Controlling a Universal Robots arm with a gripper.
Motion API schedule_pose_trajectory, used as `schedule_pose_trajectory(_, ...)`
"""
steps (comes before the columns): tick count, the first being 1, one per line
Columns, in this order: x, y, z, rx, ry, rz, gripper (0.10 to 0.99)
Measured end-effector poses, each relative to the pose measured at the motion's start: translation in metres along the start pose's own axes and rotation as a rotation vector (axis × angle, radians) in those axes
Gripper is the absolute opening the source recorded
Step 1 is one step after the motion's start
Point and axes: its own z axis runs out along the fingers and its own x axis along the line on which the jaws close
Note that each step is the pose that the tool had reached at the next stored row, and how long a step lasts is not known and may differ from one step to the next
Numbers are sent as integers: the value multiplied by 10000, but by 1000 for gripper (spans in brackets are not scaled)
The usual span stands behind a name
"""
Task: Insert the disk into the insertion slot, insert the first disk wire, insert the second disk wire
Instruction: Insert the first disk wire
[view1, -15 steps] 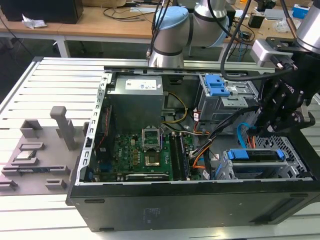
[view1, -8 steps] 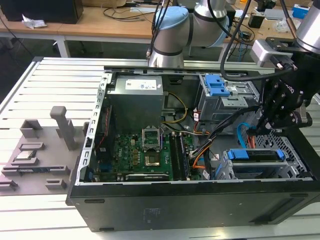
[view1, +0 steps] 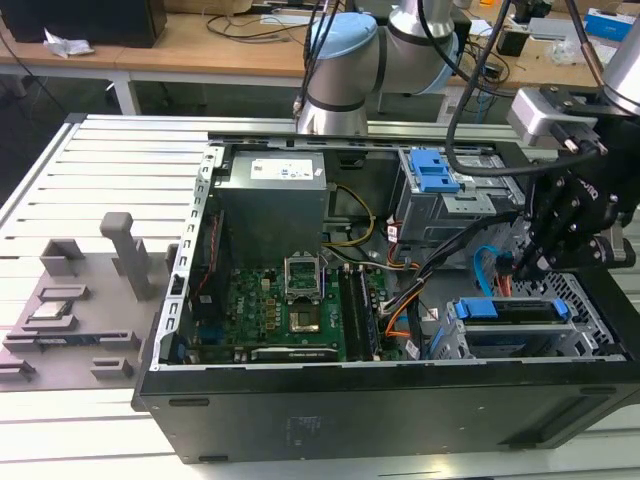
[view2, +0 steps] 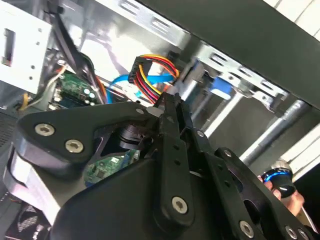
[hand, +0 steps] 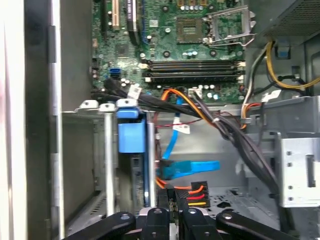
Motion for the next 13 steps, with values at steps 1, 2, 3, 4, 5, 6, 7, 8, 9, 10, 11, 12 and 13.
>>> schedule_pose_trajectory(1, 31, -1, 1, 1, 1, 0, 169)
schedule_pose_trajectory(2, 71, -3, 2, 1, 1, 0, 169)
schedule_pose_trajectory(3, 100, -4, 4, 0, 0, 0, 169)
schedule_pose_trajectory(4, 136, -8, 9, 1, 0, 0, 169)
schedule_pose_trajectory(5, 146, -14, 14, 0, 1, 0, 169)
schedule_pose_trajectory(6, 147, -20, 20, 0, -1, 0, 169)
schedule_pose_trajectory(7, 148, -27, 26, 0, -1, 0, 169)
schedule_pose_trajectory(8, 148, -47, 37, 1, 3, 0, 169)
schedule_pose_trajectory(9, 148, -55, 42, 1, 2, -1, 169)
schedule_pose_trajectory(10, 149, -60, 46, 0, 0, 0, 169)
schedule_pose_trajectory(11, 152, -63, 50, 0, 7, 0, 169)
schedule_pose_trajectory(12, 156, -65, 54, 1, 17, 2, 169)
schedule_pose_trajectory(13, 158, -68, 56, 1, 24, 1, 169)
